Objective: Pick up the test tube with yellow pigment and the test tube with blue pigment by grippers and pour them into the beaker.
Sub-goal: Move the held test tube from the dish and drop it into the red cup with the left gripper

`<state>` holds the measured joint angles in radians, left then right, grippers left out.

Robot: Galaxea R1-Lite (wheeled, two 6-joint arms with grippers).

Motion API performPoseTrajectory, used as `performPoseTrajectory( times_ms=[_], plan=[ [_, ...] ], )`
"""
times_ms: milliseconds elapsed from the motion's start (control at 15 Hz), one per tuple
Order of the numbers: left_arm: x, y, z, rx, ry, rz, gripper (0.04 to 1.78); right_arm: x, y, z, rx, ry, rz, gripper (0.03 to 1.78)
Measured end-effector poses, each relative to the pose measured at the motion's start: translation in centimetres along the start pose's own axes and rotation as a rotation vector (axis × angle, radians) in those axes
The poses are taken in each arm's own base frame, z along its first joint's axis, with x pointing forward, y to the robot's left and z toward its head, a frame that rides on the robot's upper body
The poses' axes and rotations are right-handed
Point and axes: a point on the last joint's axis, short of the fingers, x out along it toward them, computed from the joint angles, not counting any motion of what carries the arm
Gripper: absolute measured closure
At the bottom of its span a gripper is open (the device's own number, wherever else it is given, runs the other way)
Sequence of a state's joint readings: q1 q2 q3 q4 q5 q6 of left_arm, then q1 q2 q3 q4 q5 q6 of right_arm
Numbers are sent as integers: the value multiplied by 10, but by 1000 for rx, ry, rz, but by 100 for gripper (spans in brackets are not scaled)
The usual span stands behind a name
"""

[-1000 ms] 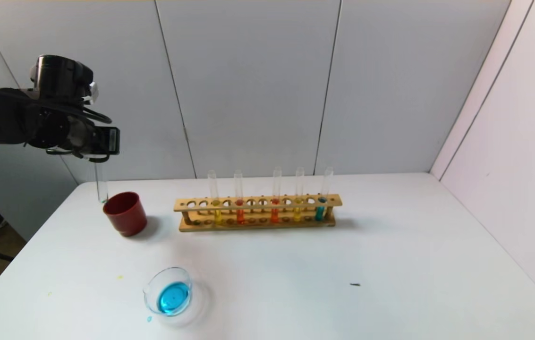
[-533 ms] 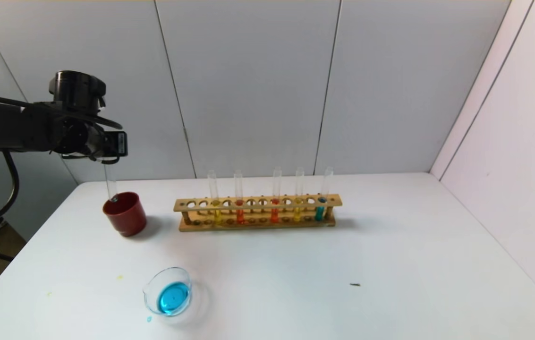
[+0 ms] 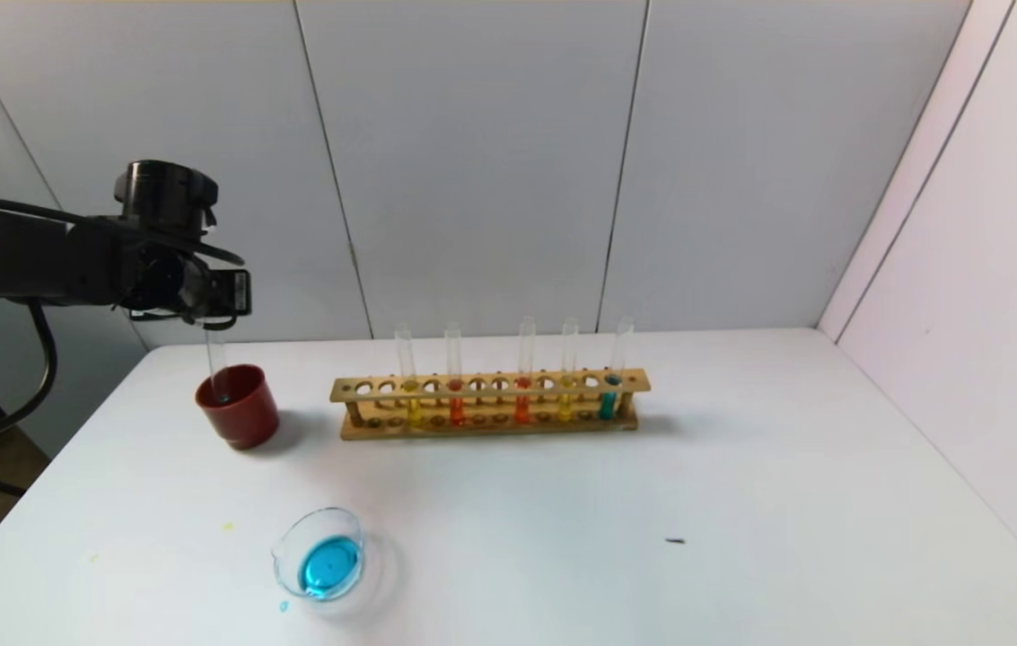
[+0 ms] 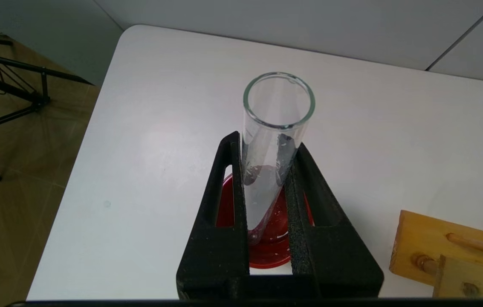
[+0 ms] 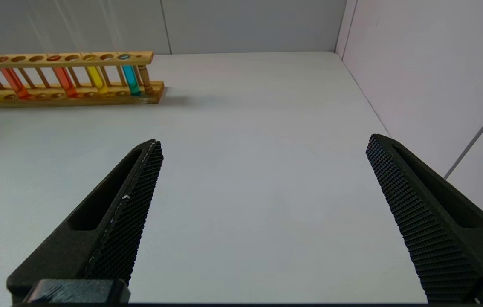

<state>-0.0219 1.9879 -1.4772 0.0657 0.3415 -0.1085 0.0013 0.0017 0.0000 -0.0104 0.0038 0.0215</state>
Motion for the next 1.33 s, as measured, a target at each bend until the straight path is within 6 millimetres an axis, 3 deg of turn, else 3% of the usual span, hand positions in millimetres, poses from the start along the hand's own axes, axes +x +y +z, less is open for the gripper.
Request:
performPoseTrajectory(
  times_ms=[600, 1333],
  plan=[
    [7, -12, -27, 12, -19, -20, 152, 0, 0, 0, 0, 0, 0, 7],
    [12, -10, -56, 27, 22, -17, 147, 0, 0, 0, 0, 0, 0, 7]
  ],
)
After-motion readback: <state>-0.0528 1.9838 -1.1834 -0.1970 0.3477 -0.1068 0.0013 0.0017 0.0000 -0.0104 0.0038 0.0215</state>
